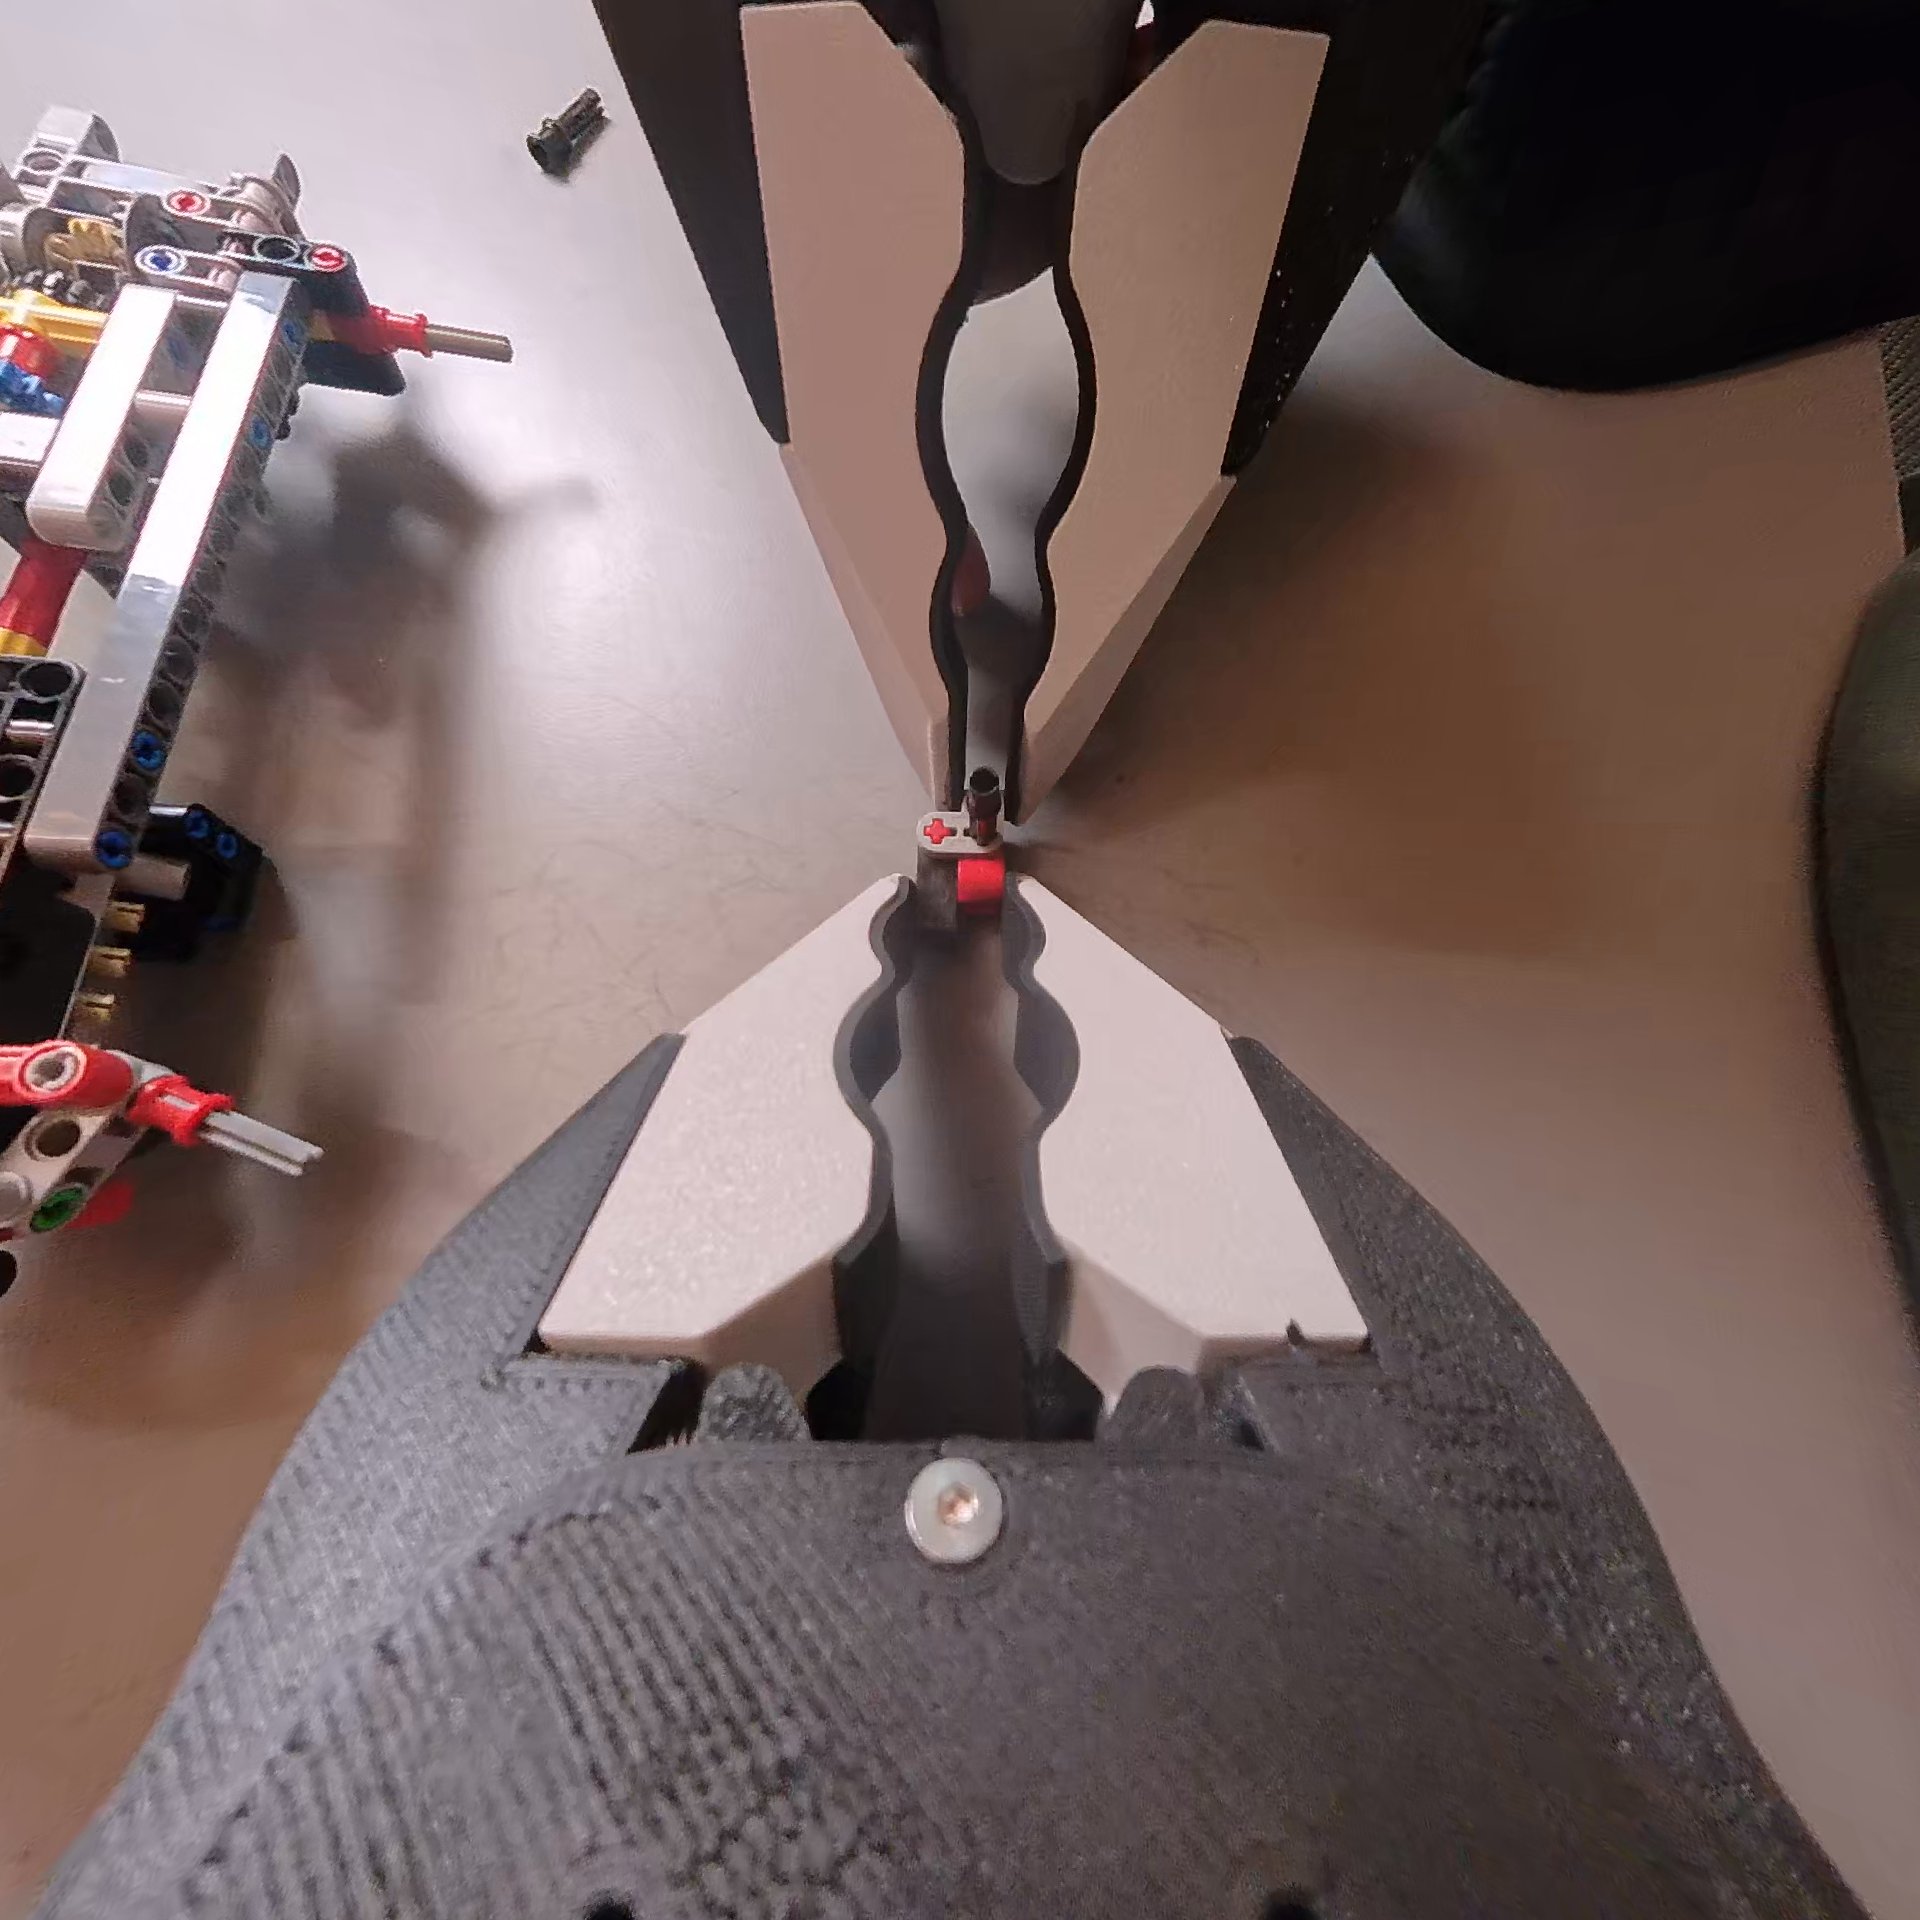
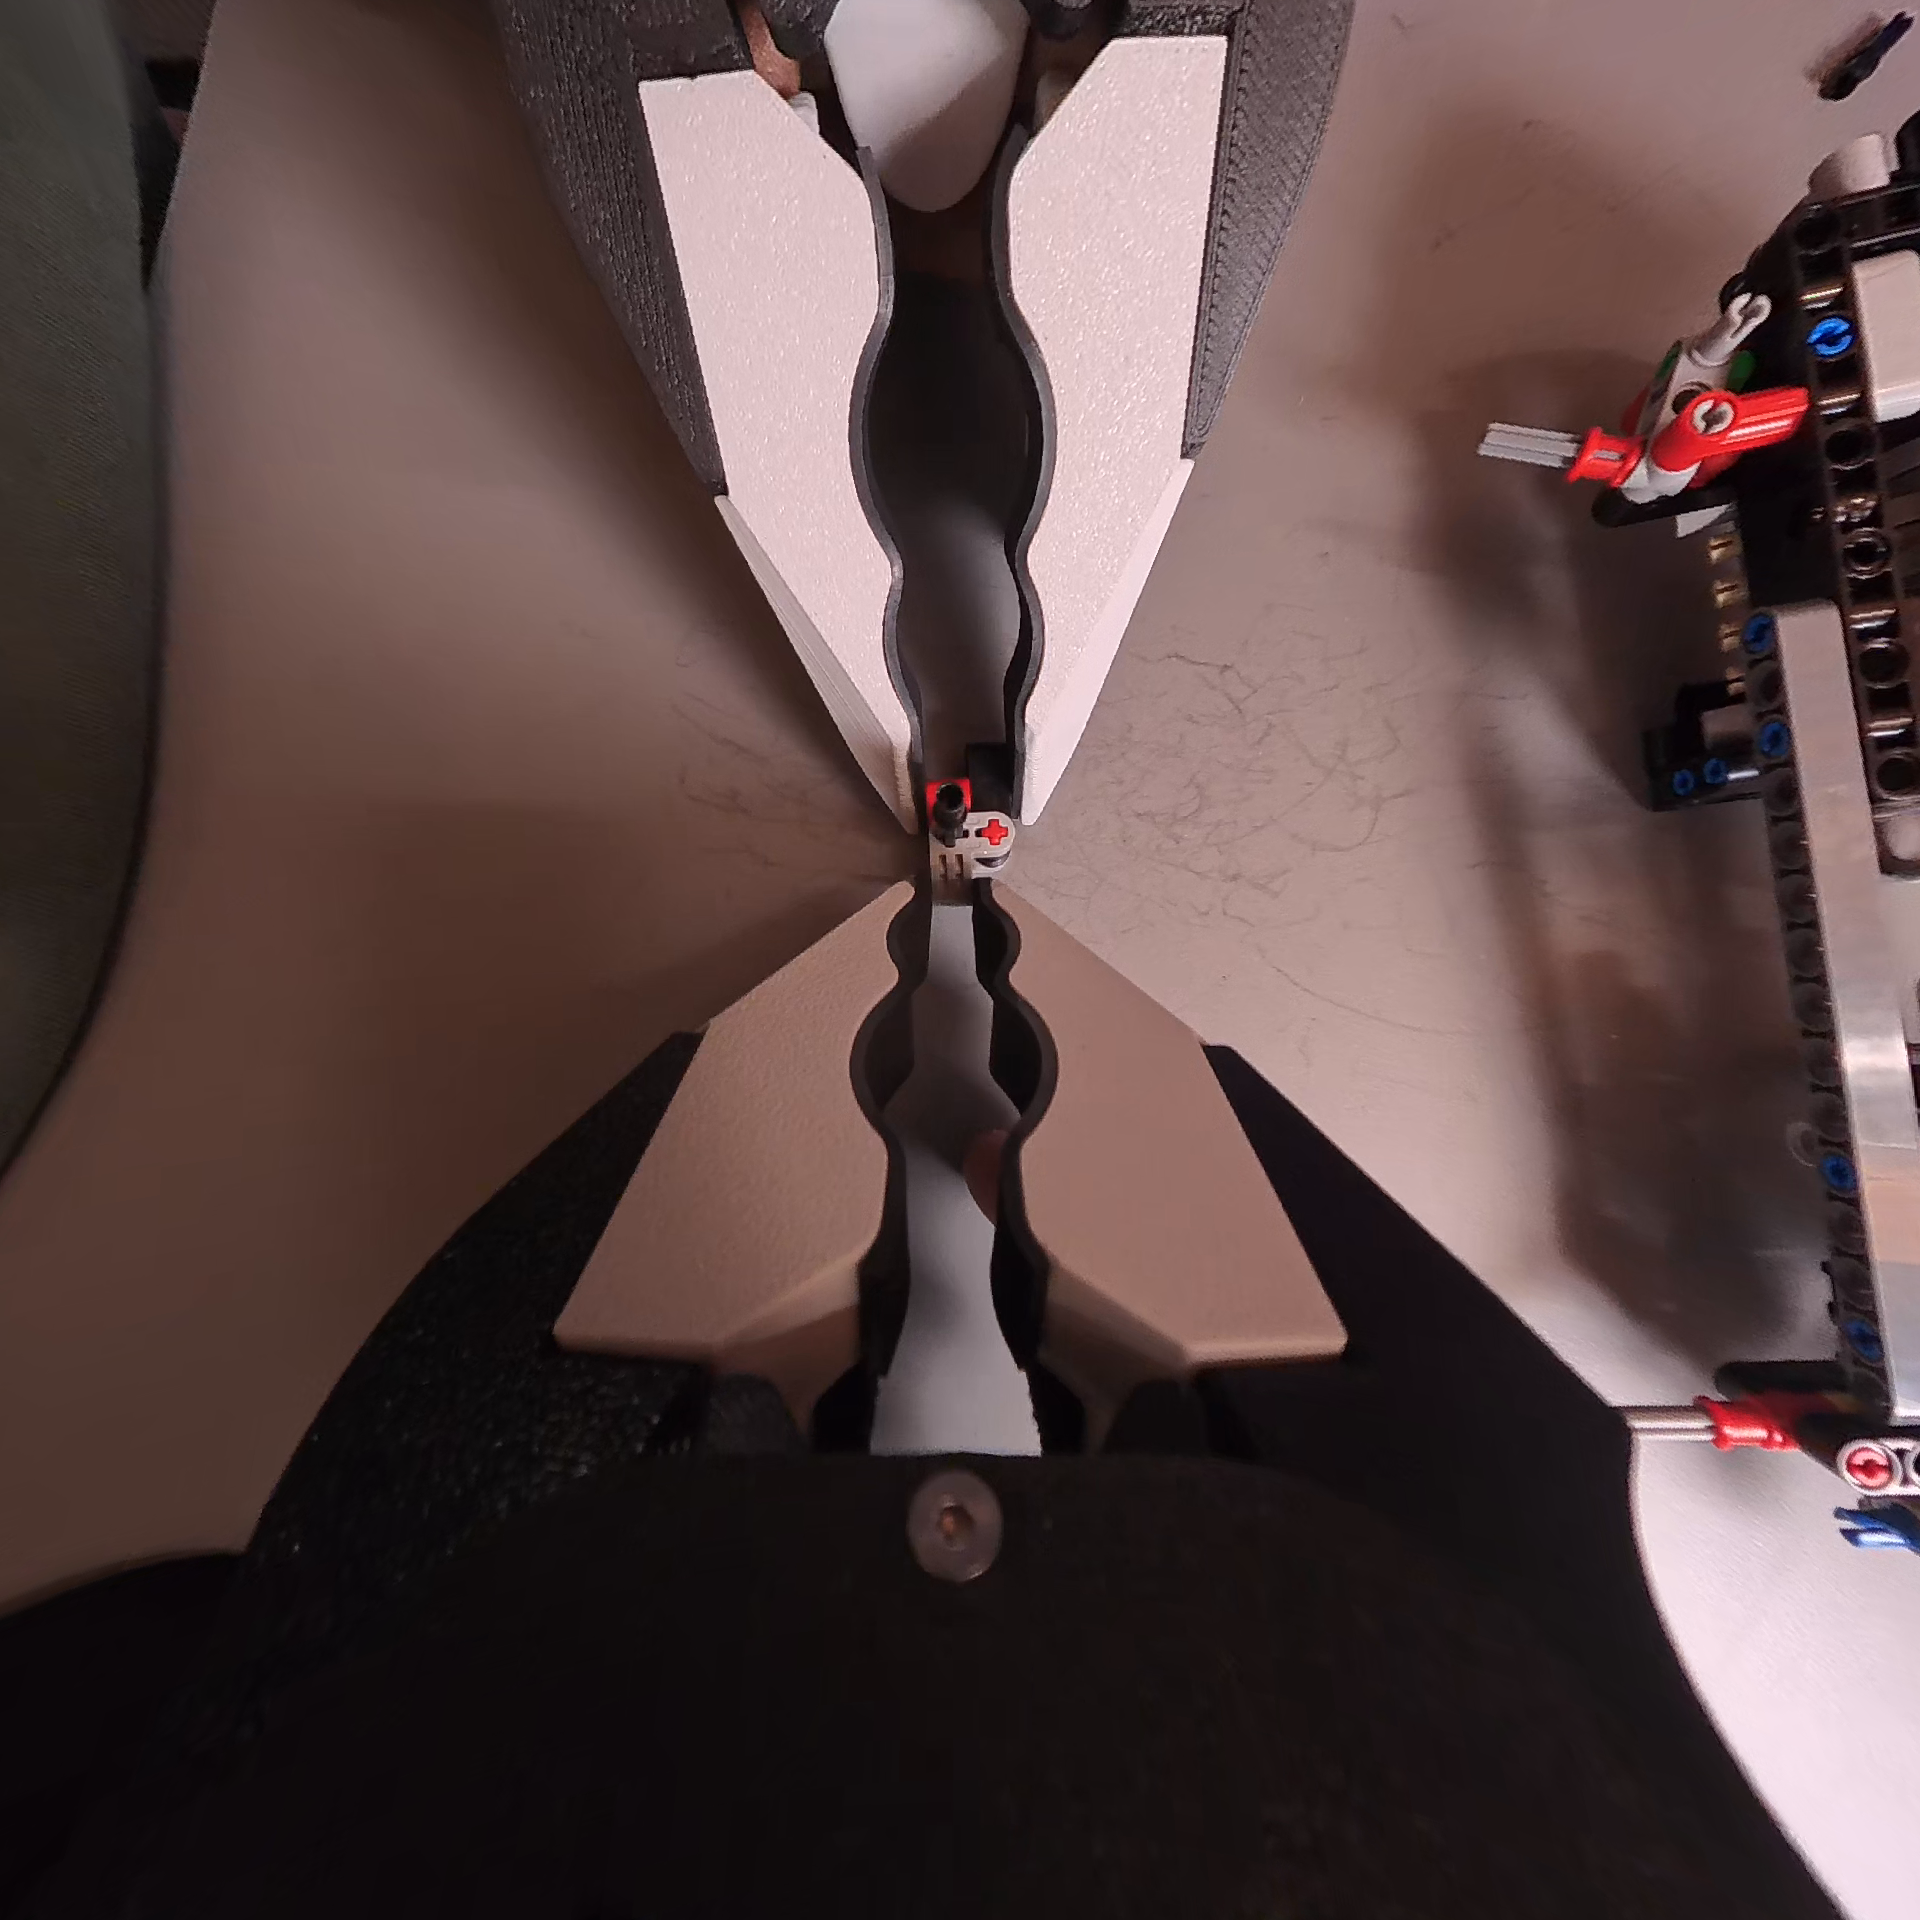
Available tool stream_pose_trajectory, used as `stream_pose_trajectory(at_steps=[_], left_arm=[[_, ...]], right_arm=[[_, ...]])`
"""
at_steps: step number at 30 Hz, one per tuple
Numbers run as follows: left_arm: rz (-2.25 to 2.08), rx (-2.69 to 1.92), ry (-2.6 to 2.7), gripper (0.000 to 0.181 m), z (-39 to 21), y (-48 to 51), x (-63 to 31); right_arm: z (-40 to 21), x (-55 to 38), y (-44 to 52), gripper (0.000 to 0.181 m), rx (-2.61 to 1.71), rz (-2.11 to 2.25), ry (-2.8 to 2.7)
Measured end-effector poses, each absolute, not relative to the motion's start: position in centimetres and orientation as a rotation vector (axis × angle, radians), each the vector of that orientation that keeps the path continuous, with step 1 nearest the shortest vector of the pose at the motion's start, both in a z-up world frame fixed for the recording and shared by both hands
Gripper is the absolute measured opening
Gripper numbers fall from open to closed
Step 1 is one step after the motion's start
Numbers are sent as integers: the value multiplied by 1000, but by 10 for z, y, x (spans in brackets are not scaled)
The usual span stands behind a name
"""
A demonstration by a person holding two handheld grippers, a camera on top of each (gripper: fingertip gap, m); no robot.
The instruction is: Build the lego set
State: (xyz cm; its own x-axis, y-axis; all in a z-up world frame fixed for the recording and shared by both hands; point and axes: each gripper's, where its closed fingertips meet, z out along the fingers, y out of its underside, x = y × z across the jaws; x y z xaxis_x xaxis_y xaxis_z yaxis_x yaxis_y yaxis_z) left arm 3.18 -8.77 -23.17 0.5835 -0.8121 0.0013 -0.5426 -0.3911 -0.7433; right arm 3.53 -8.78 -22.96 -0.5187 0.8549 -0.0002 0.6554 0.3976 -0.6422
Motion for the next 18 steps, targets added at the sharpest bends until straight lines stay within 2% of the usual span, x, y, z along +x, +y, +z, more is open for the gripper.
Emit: stream_pose_trajectory(at_steps=[9,18], left_arm=[[-471,-2097,1073,14,-232,-87,32],[-464,-2103,1078,14,-232,-87,31]], right_arm=[[-221,33,-85,10,-1287,830,-2294],[-204,27,-91,7,-1221,831,-2258]])
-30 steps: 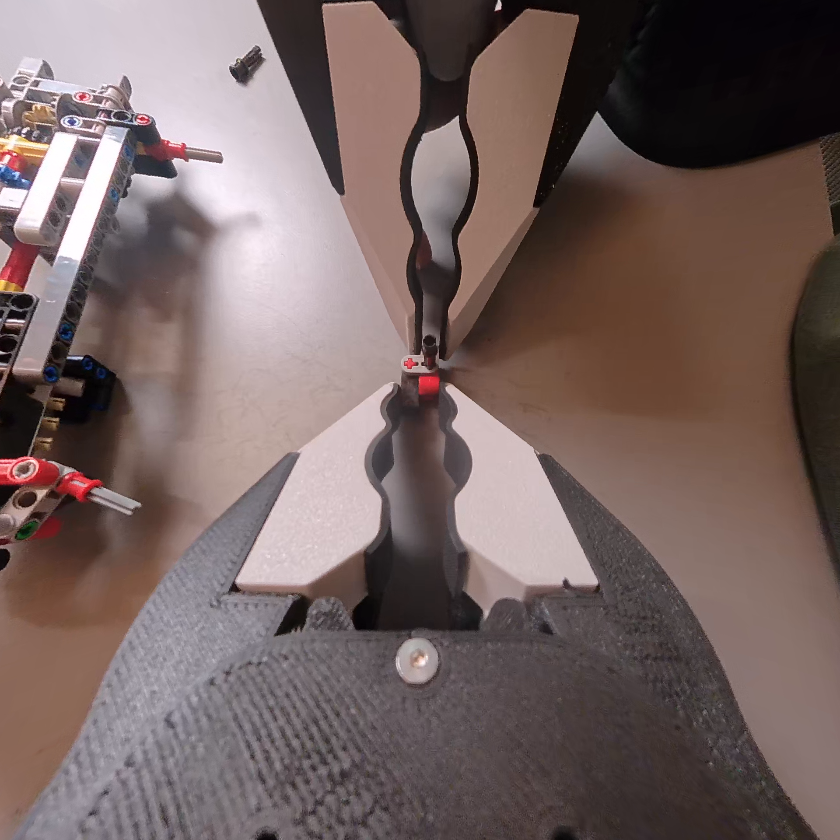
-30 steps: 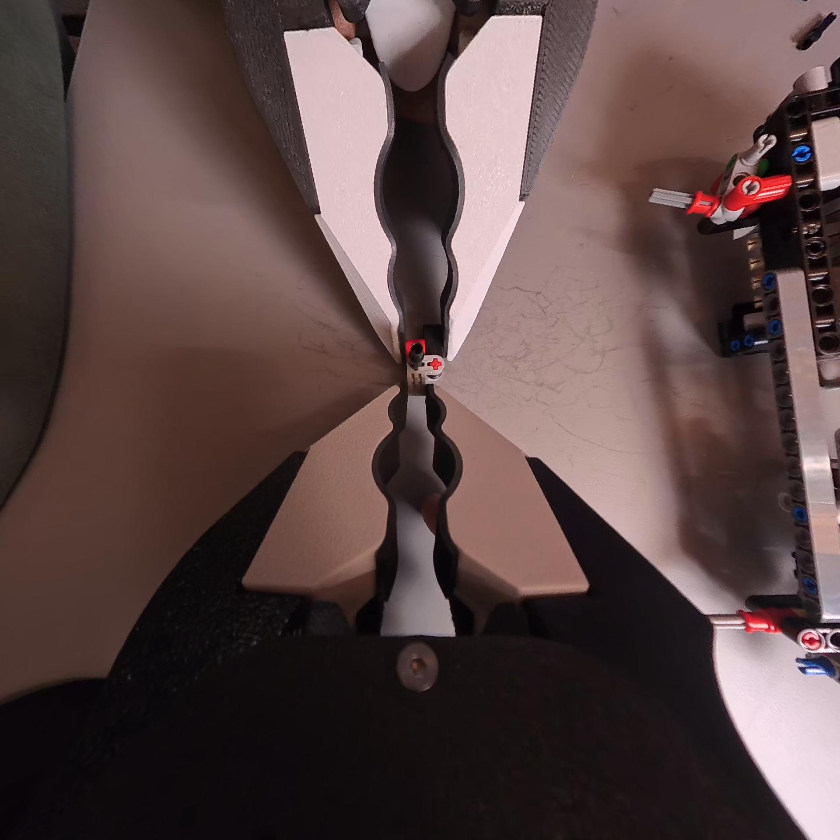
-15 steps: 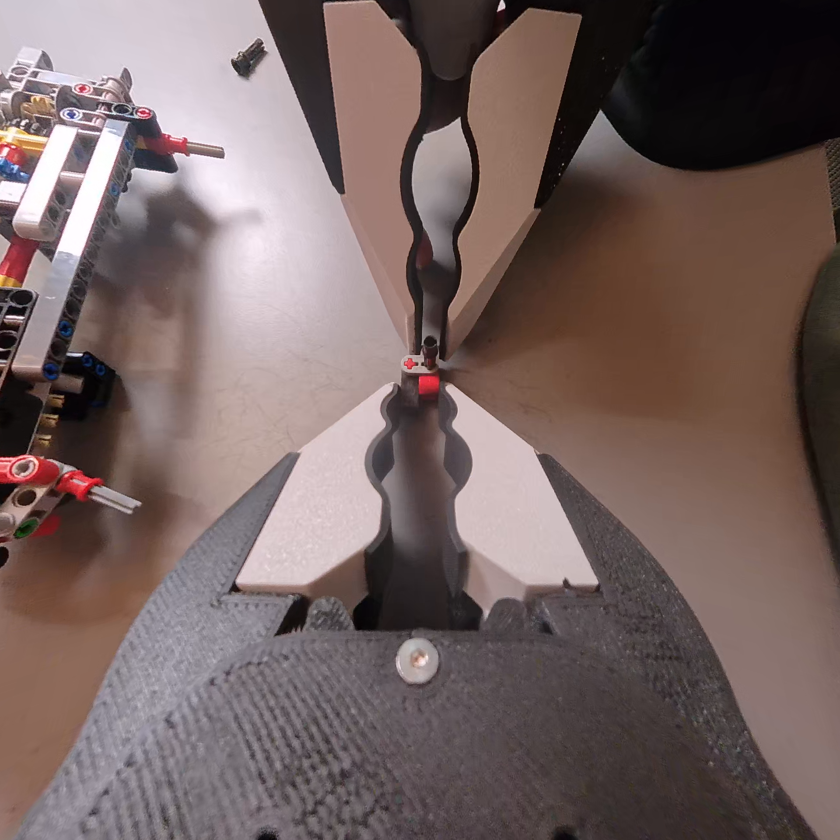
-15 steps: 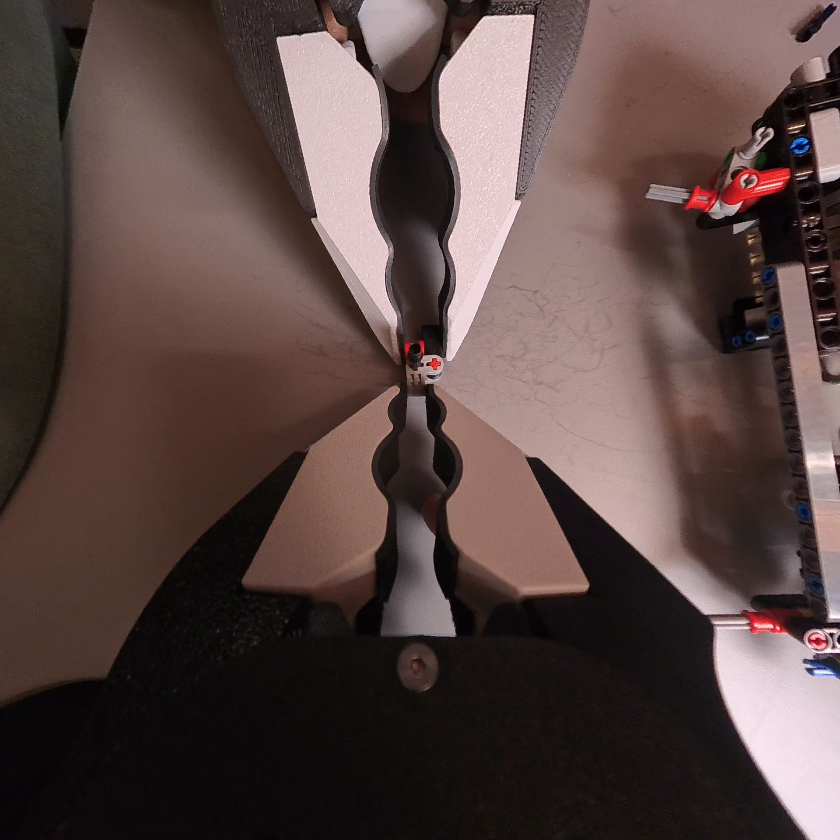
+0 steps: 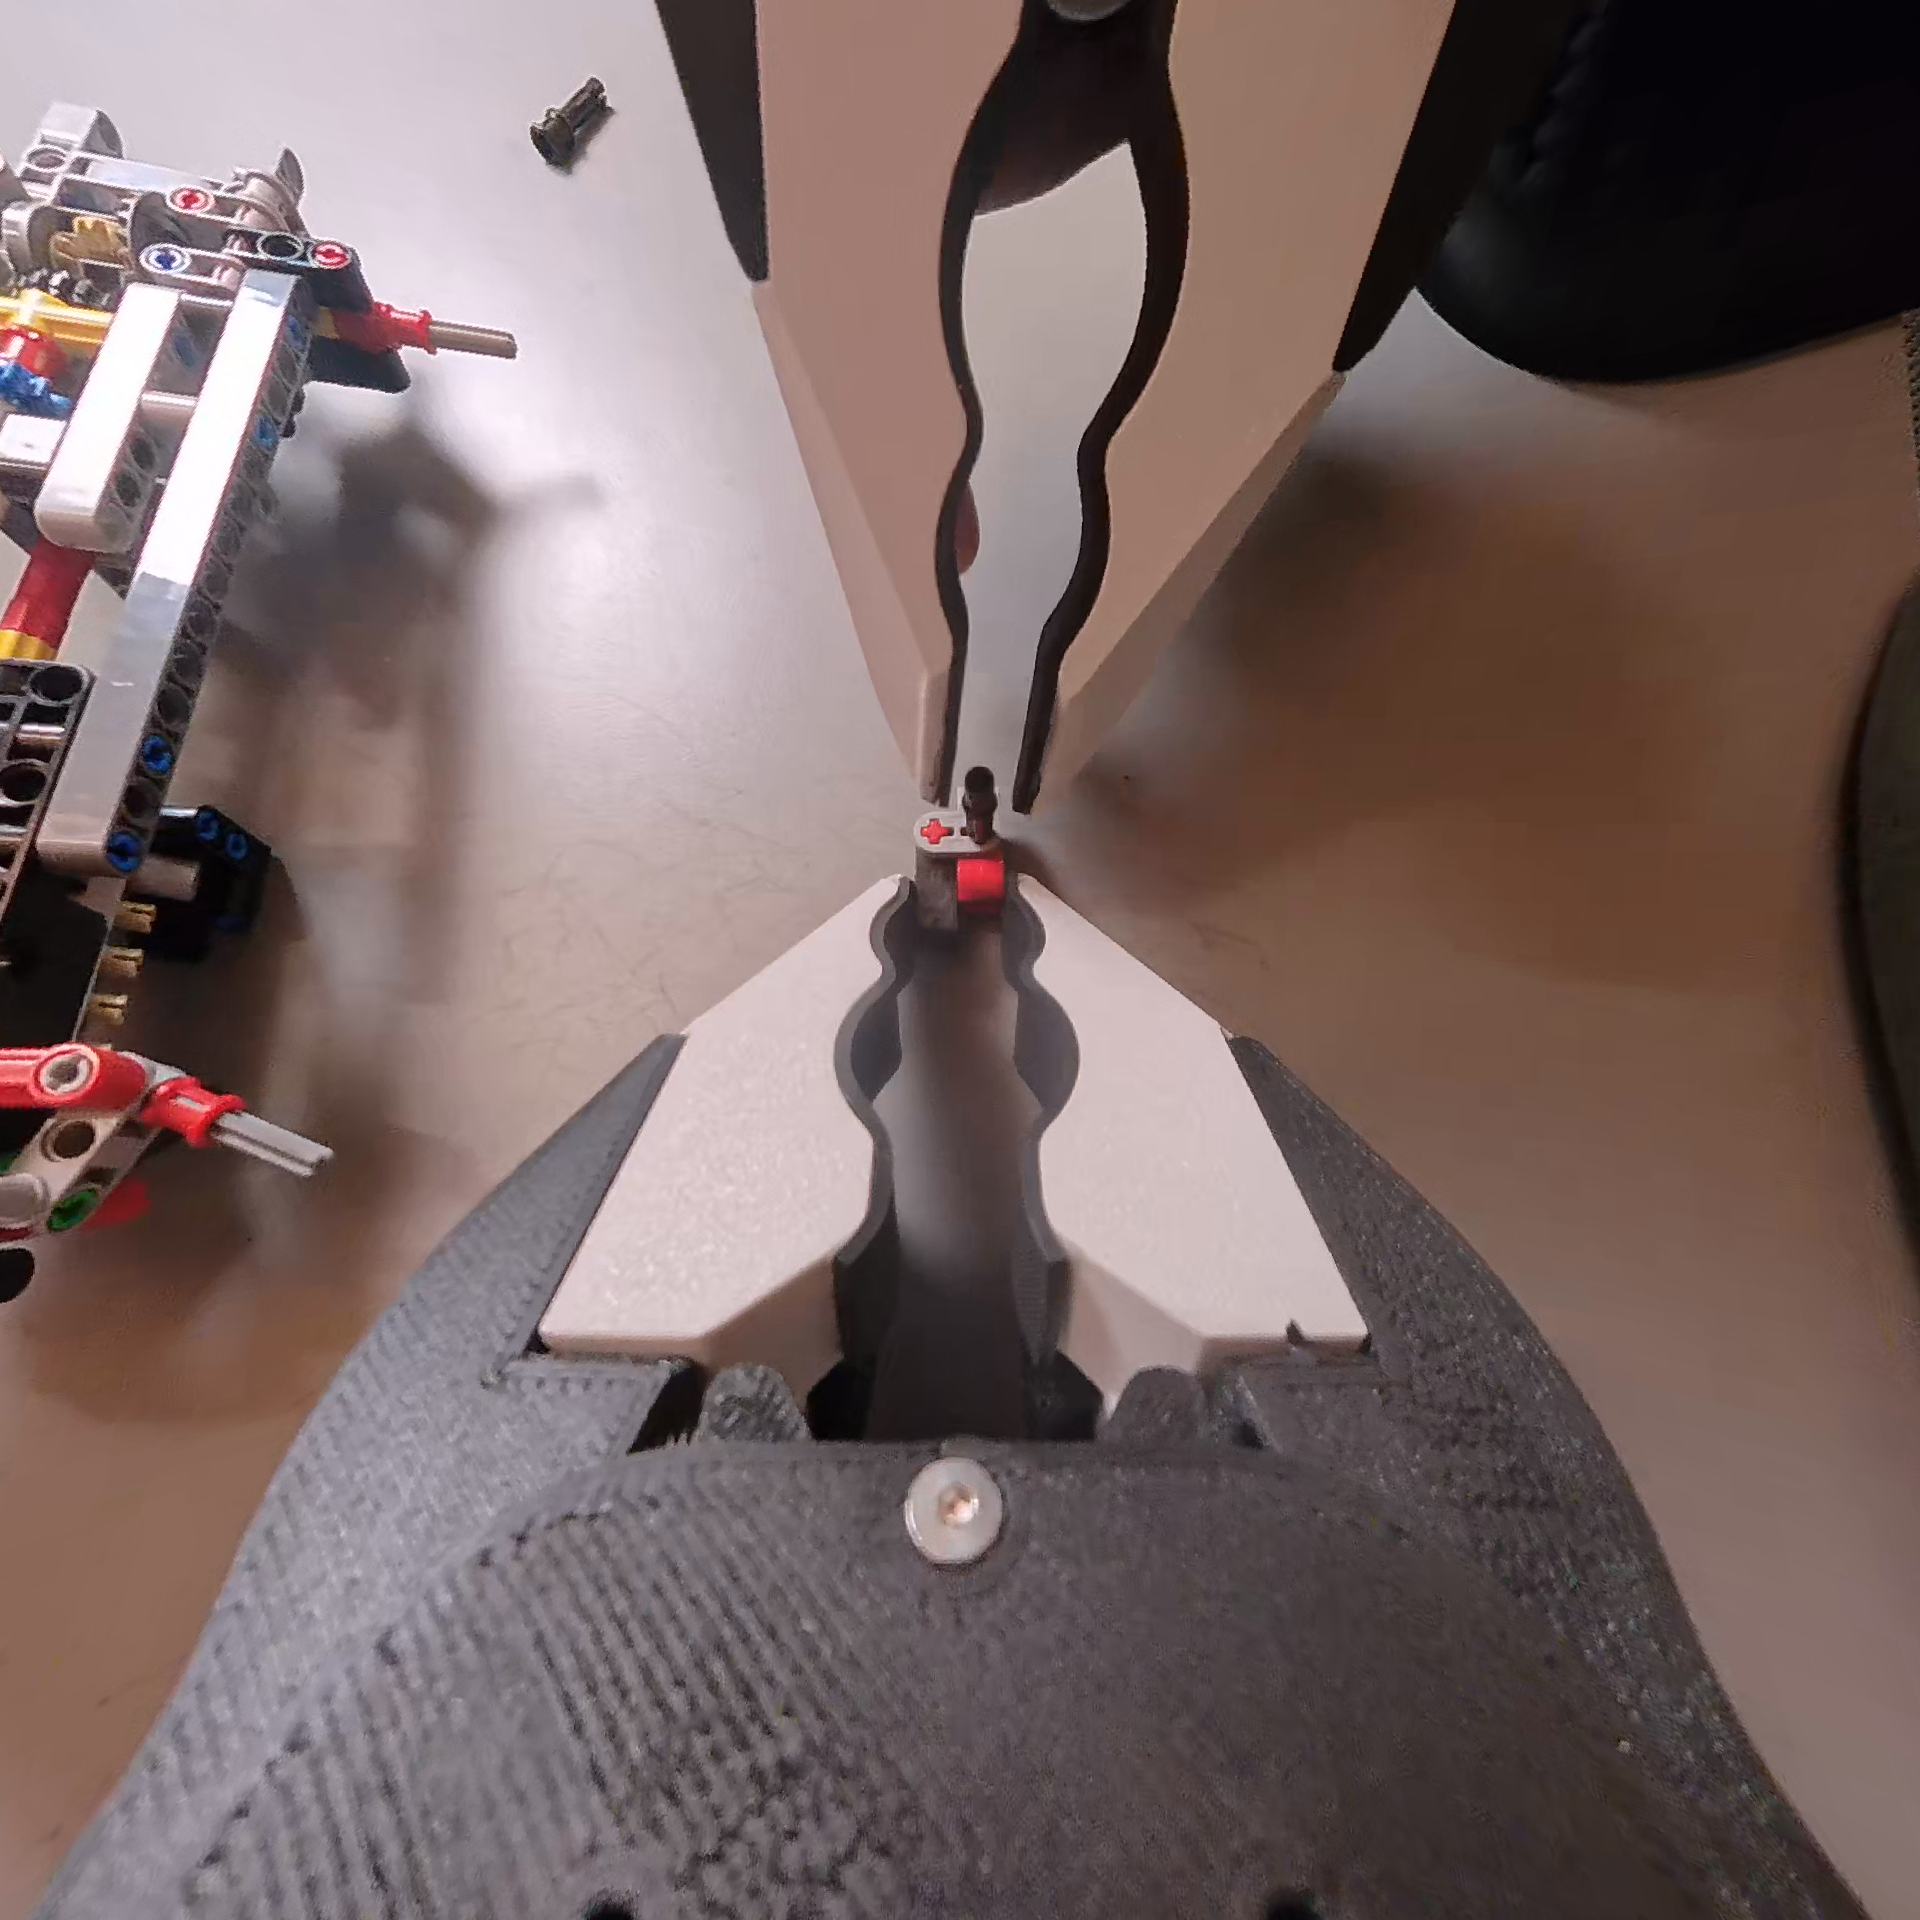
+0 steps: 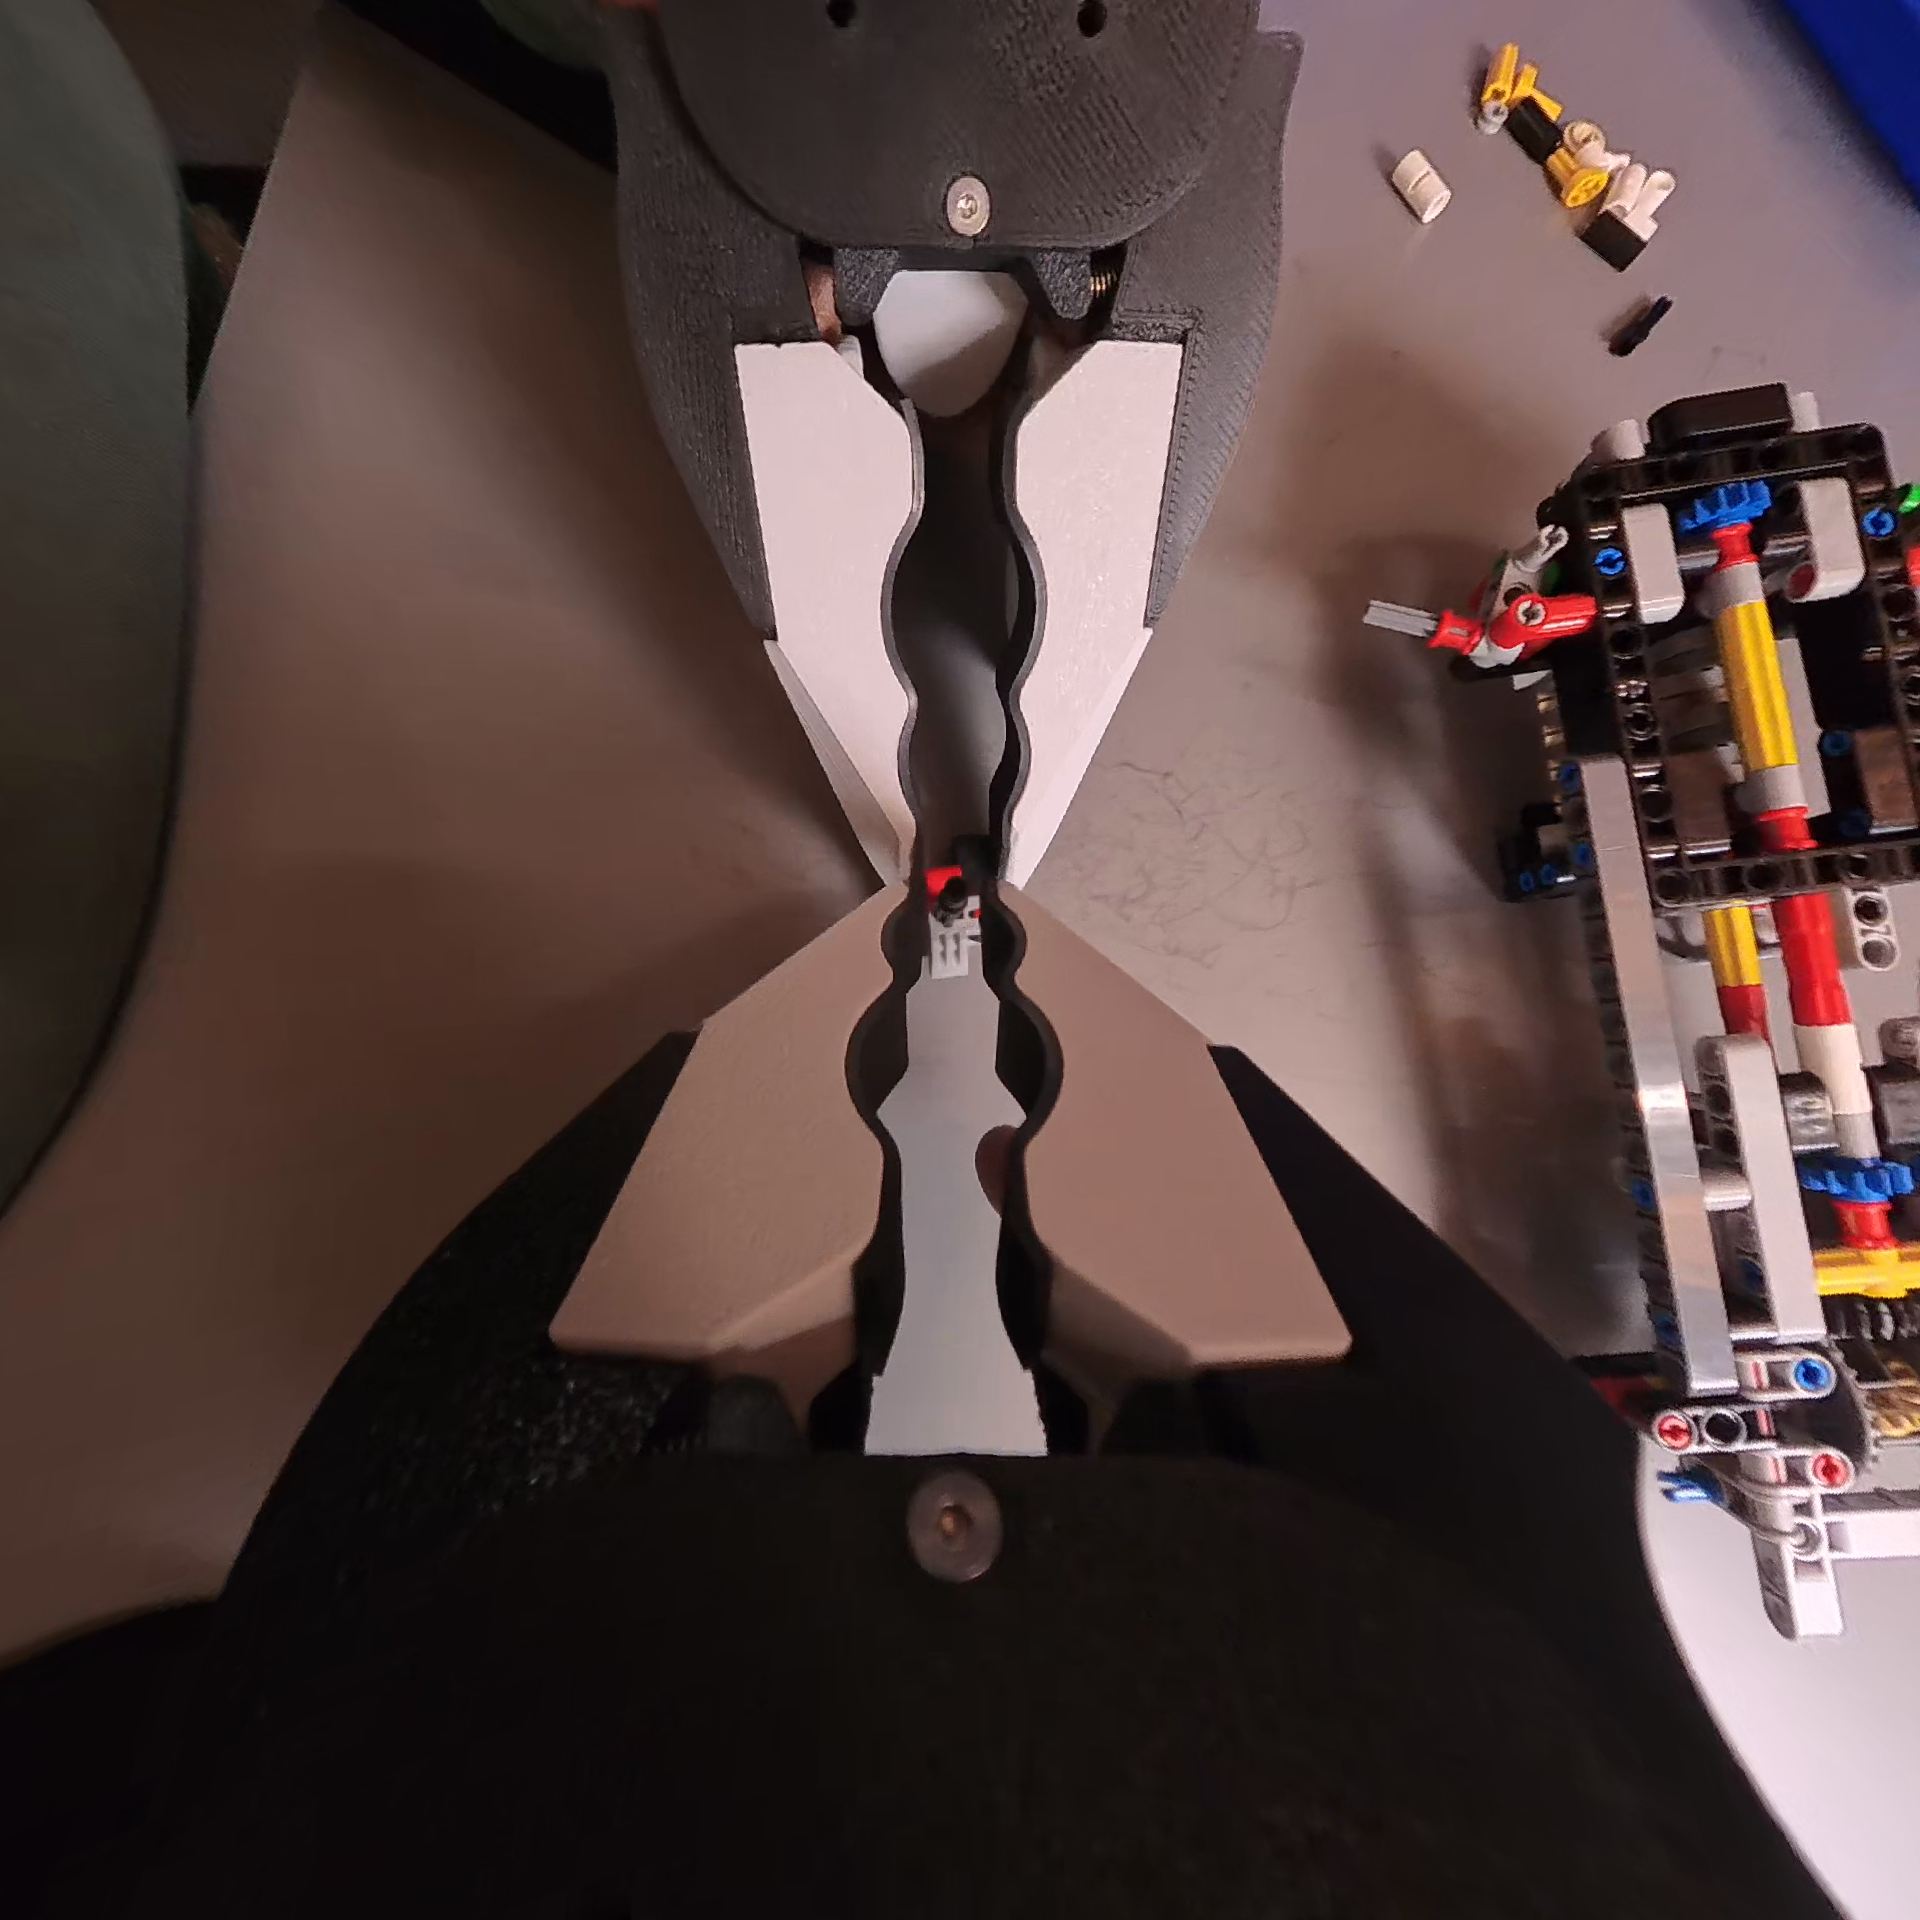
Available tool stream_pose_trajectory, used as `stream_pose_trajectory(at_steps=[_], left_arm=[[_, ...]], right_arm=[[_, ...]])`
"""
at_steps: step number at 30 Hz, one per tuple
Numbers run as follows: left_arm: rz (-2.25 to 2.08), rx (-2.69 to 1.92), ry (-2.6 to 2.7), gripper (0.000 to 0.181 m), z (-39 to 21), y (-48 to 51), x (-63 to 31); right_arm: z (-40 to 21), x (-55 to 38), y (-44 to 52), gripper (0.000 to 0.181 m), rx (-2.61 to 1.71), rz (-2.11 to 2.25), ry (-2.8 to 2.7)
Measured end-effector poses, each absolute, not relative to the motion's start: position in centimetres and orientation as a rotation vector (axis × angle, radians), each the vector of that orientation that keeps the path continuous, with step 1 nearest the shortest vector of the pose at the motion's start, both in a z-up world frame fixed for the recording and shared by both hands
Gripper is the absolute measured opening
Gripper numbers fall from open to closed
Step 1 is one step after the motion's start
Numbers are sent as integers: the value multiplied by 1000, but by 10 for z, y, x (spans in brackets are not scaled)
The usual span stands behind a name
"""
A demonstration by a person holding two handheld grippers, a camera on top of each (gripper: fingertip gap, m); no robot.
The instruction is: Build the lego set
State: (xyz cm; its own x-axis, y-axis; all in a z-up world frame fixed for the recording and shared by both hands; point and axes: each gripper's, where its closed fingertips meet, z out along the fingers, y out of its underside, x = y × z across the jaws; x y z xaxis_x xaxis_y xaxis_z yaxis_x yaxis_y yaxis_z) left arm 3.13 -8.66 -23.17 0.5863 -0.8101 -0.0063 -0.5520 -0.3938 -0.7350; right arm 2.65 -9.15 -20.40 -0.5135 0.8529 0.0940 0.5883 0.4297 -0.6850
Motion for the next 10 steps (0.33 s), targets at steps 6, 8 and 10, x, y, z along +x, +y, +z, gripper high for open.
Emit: stream_pose_trajectory(at_steps=[6,8,10], left_arm=[[-464,-2108,1076,14,-232,-86,31],[-466,-2110,1074,14,-232,-86,31],[-469,-2112,1072,14,-232,-86,31]], right_arm=[[-203,26,-91,1,-1230,830,-2251],[-204,26,-91,1,-1247,824,-2258],[-204,26,-92,2,-1262,799,-2269]])
